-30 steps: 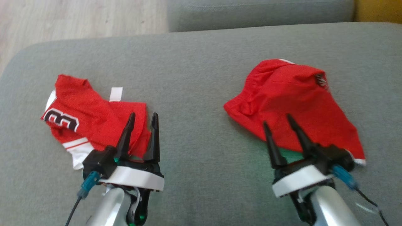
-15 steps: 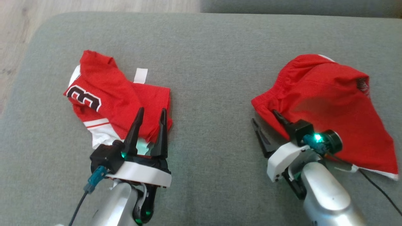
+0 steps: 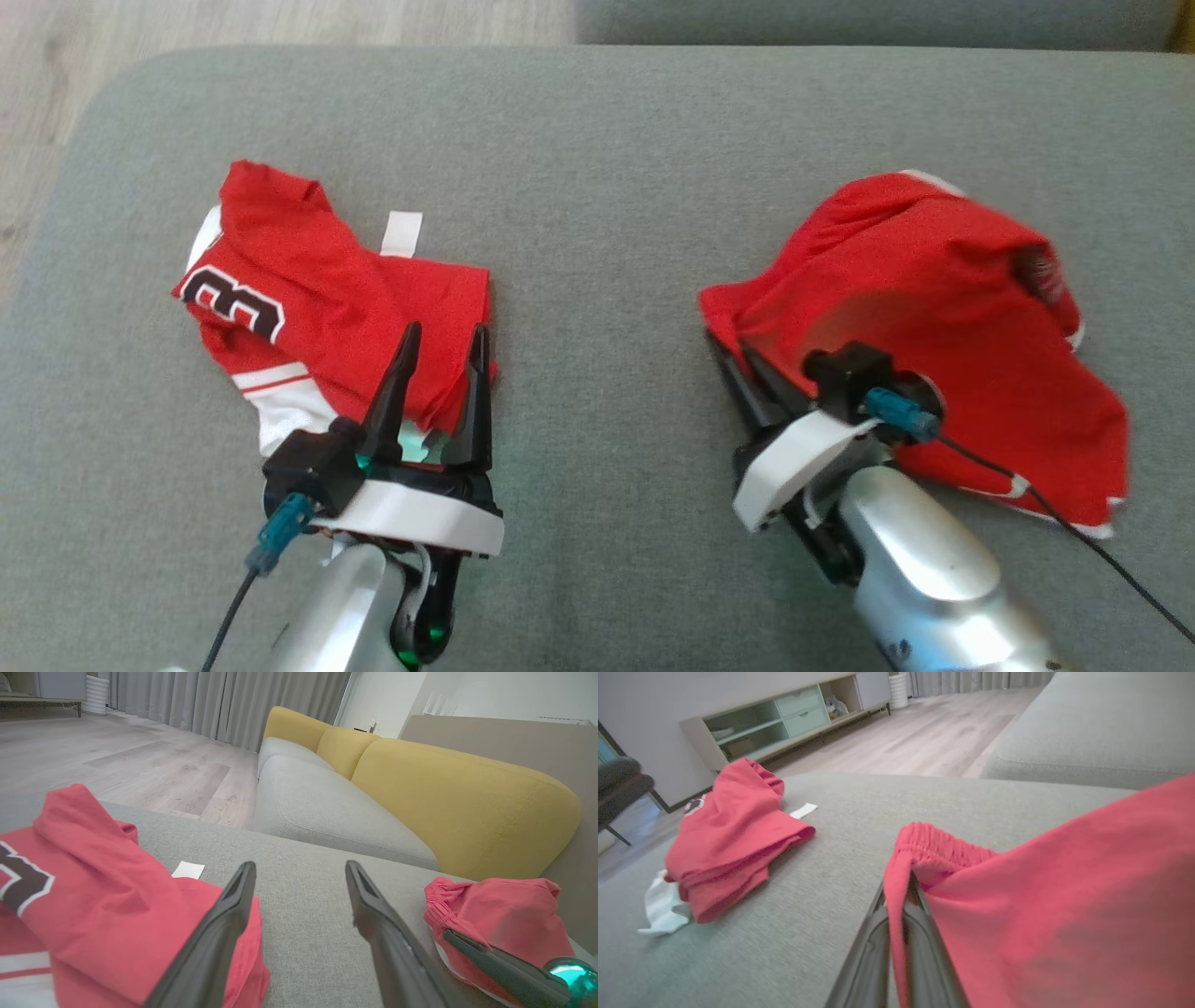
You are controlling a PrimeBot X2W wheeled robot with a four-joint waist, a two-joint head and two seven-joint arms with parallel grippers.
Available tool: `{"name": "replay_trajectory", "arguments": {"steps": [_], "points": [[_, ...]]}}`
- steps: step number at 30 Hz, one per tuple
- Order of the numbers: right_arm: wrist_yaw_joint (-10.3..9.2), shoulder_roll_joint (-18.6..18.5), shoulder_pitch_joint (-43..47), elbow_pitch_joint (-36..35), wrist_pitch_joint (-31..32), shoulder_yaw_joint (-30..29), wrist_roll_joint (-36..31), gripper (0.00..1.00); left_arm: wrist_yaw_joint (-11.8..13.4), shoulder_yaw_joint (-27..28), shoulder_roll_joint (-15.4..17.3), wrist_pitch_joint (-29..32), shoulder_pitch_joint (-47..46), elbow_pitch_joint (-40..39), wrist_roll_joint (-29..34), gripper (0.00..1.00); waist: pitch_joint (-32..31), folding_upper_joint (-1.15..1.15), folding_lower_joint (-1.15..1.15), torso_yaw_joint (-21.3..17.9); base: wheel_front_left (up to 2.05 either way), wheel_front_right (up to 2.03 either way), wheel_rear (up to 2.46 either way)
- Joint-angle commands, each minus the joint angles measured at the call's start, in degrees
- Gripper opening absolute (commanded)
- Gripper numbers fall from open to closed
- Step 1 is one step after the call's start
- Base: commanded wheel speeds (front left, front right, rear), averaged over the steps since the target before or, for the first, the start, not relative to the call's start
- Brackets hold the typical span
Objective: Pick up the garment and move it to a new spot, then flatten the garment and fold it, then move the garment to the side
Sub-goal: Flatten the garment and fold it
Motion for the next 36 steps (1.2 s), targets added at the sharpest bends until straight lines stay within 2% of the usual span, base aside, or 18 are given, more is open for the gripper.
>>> {"name": "replay_trajectory", "arguments": {"steps": [1,9,14,22,30,31,32,33,34,36], "points": [[-0.04,0.6,-0.8,-2.5,-0.8,2.1,1.3,0.0,-0.2,1.8,0.4,-0.5,-1.8,-1.5,0.5,1.0,-0.6,0.0,0.0,-0.5,0.0,0.0,0.0],[-0.04,0.6,1.1,-8.3,-0.7,9.3,8.6,0.0,-0.1,1.9,0.5,-0.5,-1.4,-1.4,0.4,1.0,-1.6,0.0,0.0,-1.5,0.0,0.0,0.0],[-0.04,-1.0,0.2,-8.8,0.5,7.9,10.4,0.0,-0.2,1.5,0.7,-0.5,-1.6,-1.9,0.5,1.0,-0.5,0.0,0.0,-1.1,0.0,0.0,0.0],[-0.04,-3.4,-4.9,-1.0,2.7,2.9,7.7,0.0,-0.4,0.4,0.4,-0.4,-2.9,-2.1,0.5,1.0,2.1,0.0,0.0,0.5,0.0,0.0,0.0],[-0.04,-2.4,-7.6,7.0,2.4,0.4,1.4,0.0,-0.5,0.2,0.2,-0.5,-3.5,-1.5,0.3,1.0,2.5,0.0,0.0,0.8,0.0,0.0,0.0],[-0.04,-2.2,-7.9,7.6,2.0,0.2,0.3,0.31,-0.5,0.3,0.2,-0.5,-3.5,-1.4,0.3,1.0,2.5,0.0,0.0,0.6,0.0,0.0,0.0],[-0.04,-2.2,-7.9,7.6,2.0,0.2,0.3,0.31,-0.5,0.3,0.2,-0.5,-3.5,-1.4,0.3,1.0,2.5,0.0,0.0,0.6,0.0,0.0,0.0],[-0.04,-2.0,-8.0,8.2,1.6,-0.1,-0.8,0.95,-0.5,0.3,0.2,-0.5,-3.5,-1.3,0.3,1.0,2.4,0.0,0.0,0.5,0.0,0.0,0.0],[-0.04,-1.8,-8.2,8.8,1.3,-0.6,-1.9,1.0,-0.4,0.4,0.2,-0.5,-3.6,-1.3,0.3,1.0,2.3,0.0,0.0,0.2,0.0,0.0,0.0],[-0.04,-1.2,-8.4,9.6,0.6,-1.6,-3.4,1.0,-0.4,0.6,0.3,-0.5,-3.5,-1.3,0.2,1.0,2.2,0.0,0.0,-0.4,0.0,0.0,0.0]]}}
